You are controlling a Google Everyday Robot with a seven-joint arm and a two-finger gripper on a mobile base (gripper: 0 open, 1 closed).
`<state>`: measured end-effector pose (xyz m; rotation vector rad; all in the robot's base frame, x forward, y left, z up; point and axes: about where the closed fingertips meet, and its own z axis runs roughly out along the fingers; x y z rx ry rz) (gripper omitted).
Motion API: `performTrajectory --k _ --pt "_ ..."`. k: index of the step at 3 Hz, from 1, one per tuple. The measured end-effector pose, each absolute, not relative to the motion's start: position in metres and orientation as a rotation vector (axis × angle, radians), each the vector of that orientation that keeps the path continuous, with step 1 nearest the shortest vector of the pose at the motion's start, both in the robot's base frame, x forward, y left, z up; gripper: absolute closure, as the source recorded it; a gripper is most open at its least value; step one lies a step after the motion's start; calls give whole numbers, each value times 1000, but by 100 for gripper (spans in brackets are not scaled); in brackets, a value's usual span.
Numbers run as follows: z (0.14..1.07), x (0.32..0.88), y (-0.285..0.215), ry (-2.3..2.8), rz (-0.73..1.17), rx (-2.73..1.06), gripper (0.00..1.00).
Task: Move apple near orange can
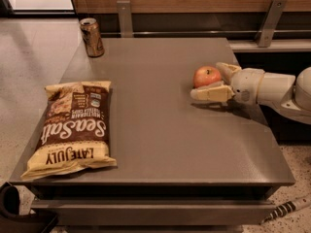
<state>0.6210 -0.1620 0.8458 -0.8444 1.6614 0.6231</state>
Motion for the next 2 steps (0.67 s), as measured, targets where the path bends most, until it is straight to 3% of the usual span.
performTrajectory --k 2 --pt "846 622 -156 1656 630 -848 64"
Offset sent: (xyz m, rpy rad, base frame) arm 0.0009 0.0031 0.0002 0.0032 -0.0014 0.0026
